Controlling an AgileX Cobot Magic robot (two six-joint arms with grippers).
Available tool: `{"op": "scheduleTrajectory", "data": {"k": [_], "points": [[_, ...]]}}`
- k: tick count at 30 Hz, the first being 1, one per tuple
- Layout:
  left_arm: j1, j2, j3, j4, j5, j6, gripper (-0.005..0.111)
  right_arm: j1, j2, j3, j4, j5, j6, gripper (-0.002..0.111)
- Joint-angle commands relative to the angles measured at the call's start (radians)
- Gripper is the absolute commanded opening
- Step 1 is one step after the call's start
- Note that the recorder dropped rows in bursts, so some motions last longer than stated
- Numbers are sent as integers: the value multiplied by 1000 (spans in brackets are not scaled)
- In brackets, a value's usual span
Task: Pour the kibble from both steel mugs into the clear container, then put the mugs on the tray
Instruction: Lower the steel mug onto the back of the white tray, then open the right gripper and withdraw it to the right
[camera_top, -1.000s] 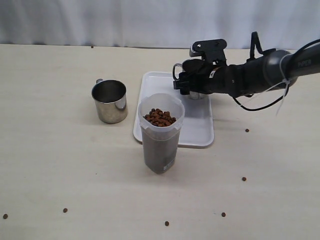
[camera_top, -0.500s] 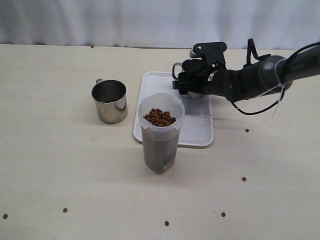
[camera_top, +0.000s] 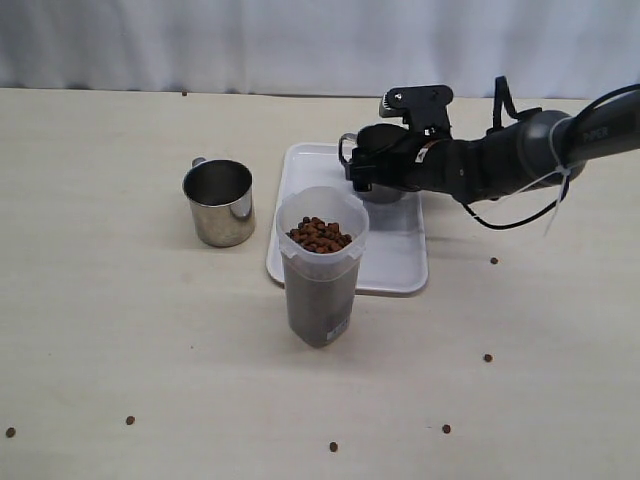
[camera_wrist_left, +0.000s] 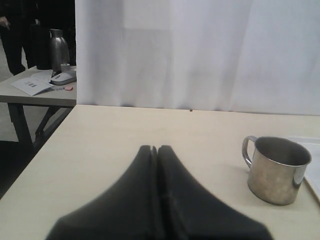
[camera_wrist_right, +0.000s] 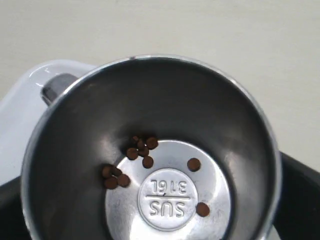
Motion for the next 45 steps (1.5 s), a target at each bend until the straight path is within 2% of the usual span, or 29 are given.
{"op": "scheduleTrajectory", "data": {"k": [1,18,24,27,30,32,35,40,45], "points": [[-5,-4,2,-6,-8,-1,0,1,-26,-6,4,64,-2,104],[-5,-4,2,-6,-8,-1,0,-1,-267,-1,-4,503,-2,105],[-5,-4,2,-6,-8,-1,0,-1,-406,145,-4,428,-2,103],[-5,-4,2,-6,-8,-1,0,-1,-511,249,1,382,-2,88],[-5,-4,2,-6,-8,-1,0,-1,-627,364,3,355,0,58],[-5,-4,2,-6,-8,-1,0,-1,-717,457,24,327,2,32],[-5,-4,2,-6,-8,-1,0,-1,-858,614,54,264,2,5],[-5,-4,2,-6,-8,-1,0,-1,-1082,826,60,186,2,5],[-5,-4,2,-6,-8,-1,0,-1,-1268,941,60,188,2,5]]}}
